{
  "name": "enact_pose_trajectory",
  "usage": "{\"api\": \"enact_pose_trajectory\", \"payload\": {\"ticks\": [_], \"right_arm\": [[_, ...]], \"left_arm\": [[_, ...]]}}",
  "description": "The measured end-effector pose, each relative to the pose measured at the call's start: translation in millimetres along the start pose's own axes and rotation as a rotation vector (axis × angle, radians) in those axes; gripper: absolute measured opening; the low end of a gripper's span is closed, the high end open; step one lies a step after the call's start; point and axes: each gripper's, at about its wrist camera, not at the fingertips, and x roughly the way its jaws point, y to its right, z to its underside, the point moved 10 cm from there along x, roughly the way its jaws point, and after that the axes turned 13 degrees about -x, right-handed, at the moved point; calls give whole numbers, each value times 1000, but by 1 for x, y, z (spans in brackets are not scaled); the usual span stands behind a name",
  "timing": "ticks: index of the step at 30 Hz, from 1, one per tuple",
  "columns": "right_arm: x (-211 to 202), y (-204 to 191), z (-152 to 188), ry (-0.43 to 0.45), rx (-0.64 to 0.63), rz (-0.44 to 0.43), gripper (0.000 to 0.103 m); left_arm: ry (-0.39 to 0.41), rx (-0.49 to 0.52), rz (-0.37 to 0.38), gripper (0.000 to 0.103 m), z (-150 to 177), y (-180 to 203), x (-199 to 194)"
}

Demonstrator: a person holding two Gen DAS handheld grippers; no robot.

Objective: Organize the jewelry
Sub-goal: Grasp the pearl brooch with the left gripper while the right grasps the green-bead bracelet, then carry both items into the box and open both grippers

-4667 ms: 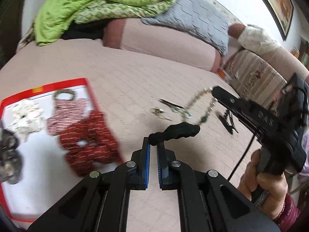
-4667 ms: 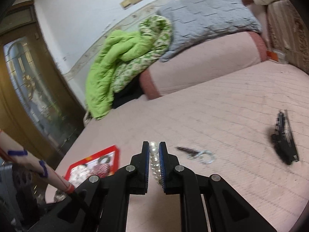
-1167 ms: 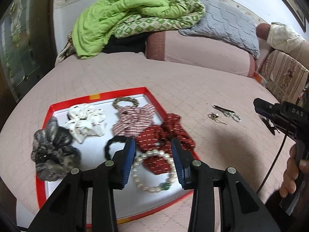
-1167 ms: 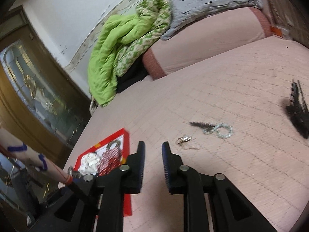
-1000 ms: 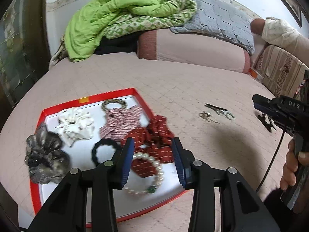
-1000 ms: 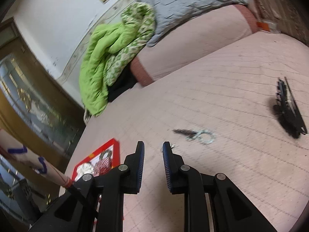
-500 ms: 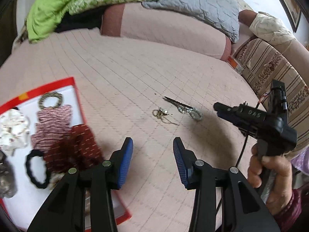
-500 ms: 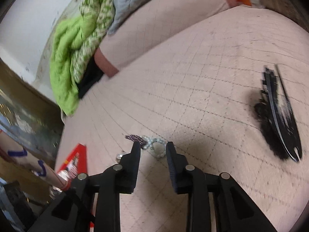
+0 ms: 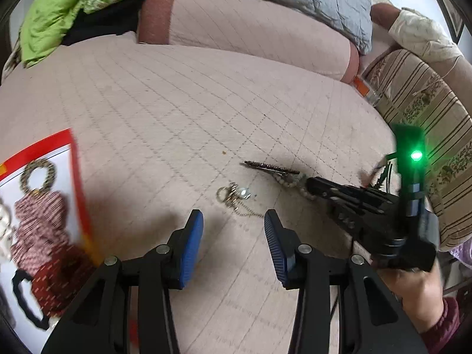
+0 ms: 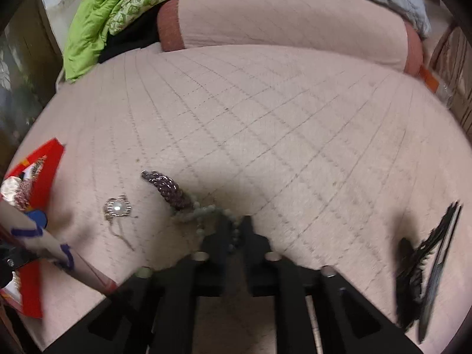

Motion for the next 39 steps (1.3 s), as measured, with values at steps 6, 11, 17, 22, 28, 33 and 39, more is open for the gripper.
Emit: {"api": "enact_pose_trajectory", "payload": {"ticks": [6, 11, 17, 22, 28, 33, 39], "right_arm": [[-40, 45, 0, 109, 153, 77, 5], [-80, 60, -9, 262, 247, 72, 5], [-110, 44, -29, 406, 281, -6, 5], [-126, 16, -40, 458, 247, -26, 6], [-141, -13, -37, 489, 208, -67, 6], [-153, -44, -29, 504, 171, -121, 6], [-169, -89, -19, 517, 113, -189, 6]], "left_arm": [[-24, 33, -51, 42, -1, 11, 40], [23, 104, -123, 22, -9, 13, 58], [80, 134, -120, 18, -5, 12, 50], [132, 131, -57, 18, 1, 22, 17], [209, 137, -17, 18, 0, 25, -38], [254, 108, 5, 18, 4, 14, -84], [296, 66, -20, 18, 18, -24, -130]]}}
